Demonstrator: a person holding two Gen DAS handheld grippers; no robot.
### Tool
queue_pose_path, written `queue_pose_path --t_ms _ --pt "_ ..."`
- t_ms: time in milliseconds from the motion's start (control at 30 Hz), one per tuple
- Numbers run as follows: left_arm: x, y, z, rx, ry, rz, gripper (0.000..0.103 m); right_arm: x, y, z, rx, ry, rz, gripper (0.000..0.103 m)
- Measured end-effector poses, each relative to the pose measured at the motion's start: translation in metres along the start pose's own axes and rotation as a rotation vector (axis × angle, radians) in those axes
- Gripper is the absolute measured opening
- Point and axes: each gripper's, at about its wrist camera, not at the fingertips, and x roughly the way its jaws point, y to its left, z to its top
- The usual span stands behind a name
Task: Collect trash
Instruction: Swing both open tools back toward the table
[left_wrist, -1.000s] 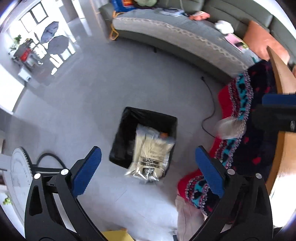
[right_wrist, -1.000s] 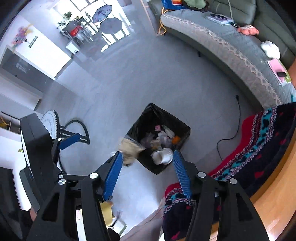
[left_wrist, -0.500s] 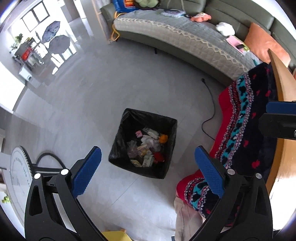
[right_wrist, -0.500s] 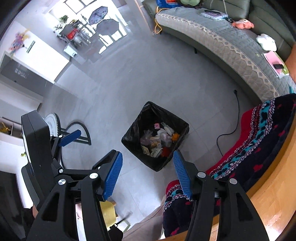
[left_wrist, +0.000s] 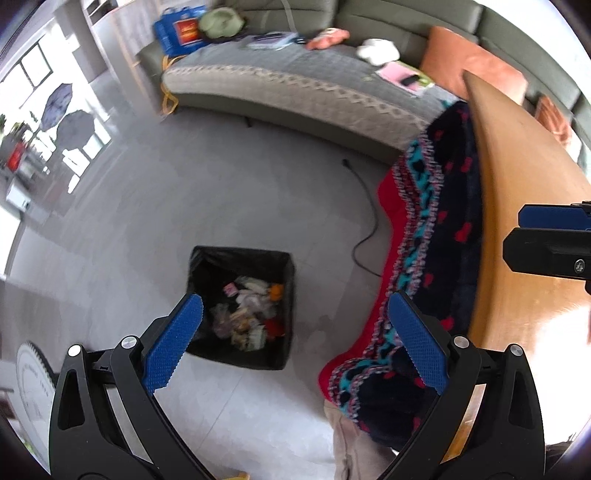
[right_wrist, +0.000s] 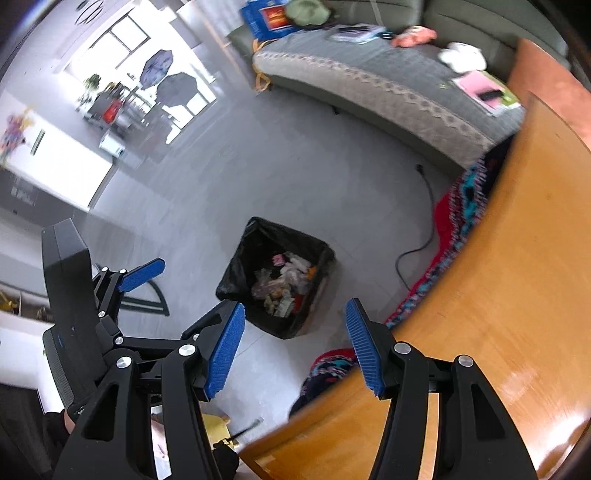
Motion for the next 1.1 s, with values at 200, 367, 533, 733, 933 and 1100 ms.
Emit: queue_pose_path --t_ms 200,367,533,733,933,1100 --pt "-0.01 -0.071 0.01 0.105 -0.022 -0.048 0.097 -0.032 -0.059 -0.029 0.095 -0.039 -0.02 0.058" --pt "-0.015 -0.141 0.012 0.207 -0.03 -0.097 0.097 -0.061 -0.111 -0.061 0.178 -0.075 -0.037 0.058" --pt "-0.019 -0.209 0.009 0.31 -0.029 -0.147 0.097 -0.089 -0.162 -0.091 0.258 -0.11 -0.062 0.058" --pt "-0.024 -0.297 -0.001 0.432 -0.027 -0.221 0.097 -0.121 -0.229 -0.137 0.368 -0.141 -0.112 0.058" --pt "-0.03 -0.376 -0.017 0.555 -0.007 -0.309 0.097 -0.151 -0.293 -0.181 0.476 -0.166 -0.171 0.058" --pt "-0.037 -0.423 -0.03 0.658 0.005 -0.358 0.097 -0.175 -0.339 -0.215 0.553 -0.185 -0.223 0.058"
